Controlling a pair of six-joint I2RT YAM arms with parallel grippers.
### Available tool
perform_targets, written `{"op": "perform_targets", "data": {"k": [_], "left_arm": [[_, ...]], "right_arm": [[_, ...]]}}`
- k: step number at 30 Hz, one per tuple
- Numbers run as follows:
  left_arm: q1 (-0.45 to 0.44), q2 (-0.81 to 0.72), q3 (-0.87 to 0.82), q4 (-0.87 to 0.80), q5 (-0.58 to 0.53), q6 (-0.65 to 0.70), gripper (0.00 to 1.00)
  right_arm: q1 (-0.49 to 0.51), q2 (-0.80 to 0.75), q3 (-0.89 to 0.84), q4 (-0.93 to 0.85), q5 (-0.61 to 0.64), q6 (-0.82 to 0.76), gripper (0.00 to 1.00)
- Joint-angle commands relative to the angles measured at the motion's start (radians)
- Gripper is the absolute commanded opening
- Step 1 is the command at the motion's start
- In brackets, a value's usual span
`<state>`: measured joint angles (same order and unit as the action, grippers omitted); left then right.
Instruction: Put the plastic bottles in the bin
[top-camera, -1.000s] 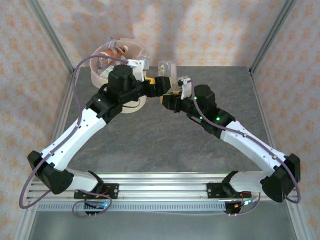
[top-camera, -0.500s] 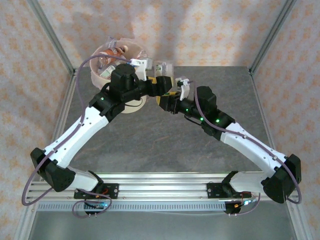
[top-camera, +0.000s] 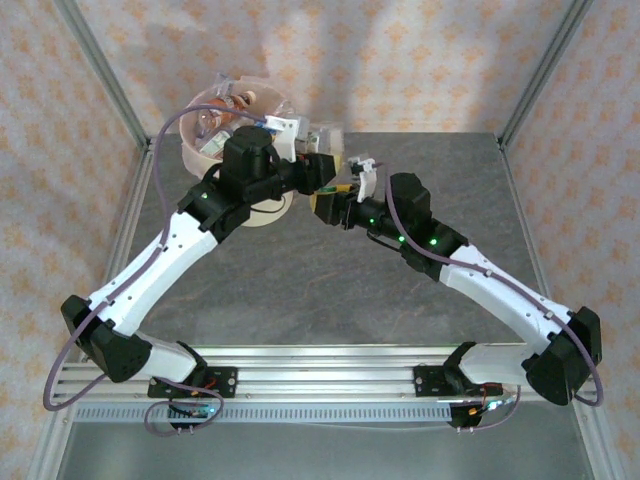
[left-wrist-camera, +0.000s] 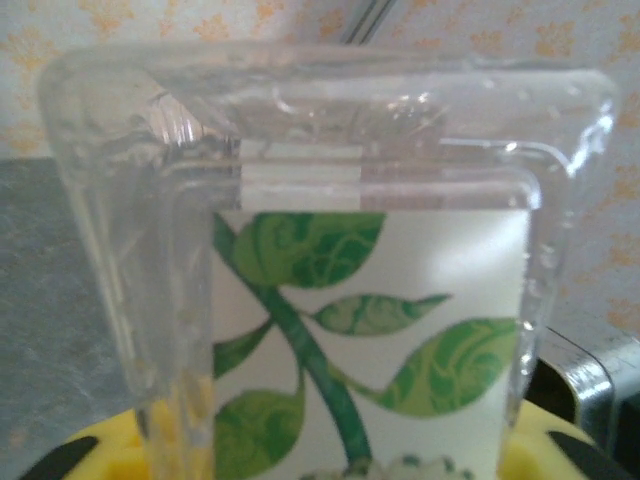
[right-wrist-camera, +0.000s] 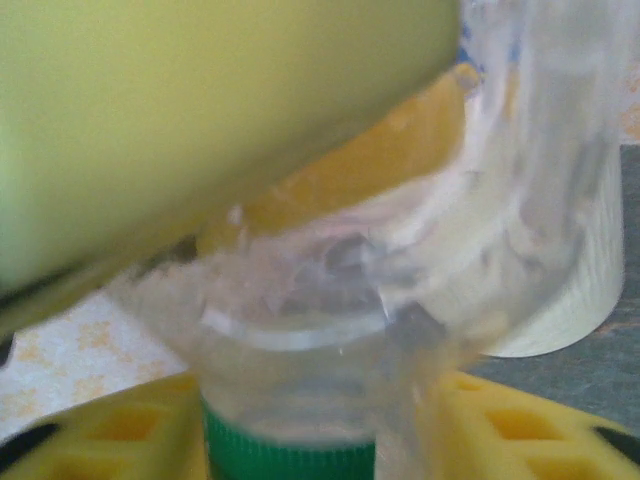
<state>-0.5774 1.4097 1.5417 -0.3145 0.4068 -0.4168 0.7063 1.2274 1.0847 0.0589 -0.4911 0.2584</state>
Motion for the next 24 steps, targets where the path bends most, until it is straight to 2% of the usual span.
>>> {"op": "perform_targets", "data": {"k": [1, 3, 4, 10, 15, 19, 24], "left_arm": [[0.004, -0.018, 0.095, -0.040, -0.094, 0.103, 0.25], [0.004, -0.023, 0.130, -0.085, -0.147, 0.158, 0.22], [0.006, -0.025, 0.150, -0.108, -0.172, 0.192, 0.21], [0.036, 0.013, 0.347, -0.308, -0.306, 0.407, 0.20], [0.145, 0.111, 0.561, -0.474, -0.363, 0.497, 0.20], [0.233, 0.189, 0.681, -0.543, -0.373, 0.552, 0.20], [0.282, 0.282, 0.746, -0.564, -0.462, 0.644, 0.20]], "right_arm": [[0.004, -0.024, 0.032, -0.054, 0.033, -0.027, 0.69], [0.004, -0.037, 0.037, -0.078, 0.046, -0.034, 0.83], [0.004, -0.039, 0.041, -0.097, 0.054, -0.038, 1.00], [0.004, -0.096, 0.051, -0.172, 0.102, -0.053, 0.99], [0.004, -0.127, 0.055, -0.223, 0.164, -0.048, 0.99], [0.004, -0.128, 0.062, -0.263, 0.202, -0.037, 0.99], [0.004, -0.128, 0.066, -0.304, 0.220, -0.034, 0.99]]}}
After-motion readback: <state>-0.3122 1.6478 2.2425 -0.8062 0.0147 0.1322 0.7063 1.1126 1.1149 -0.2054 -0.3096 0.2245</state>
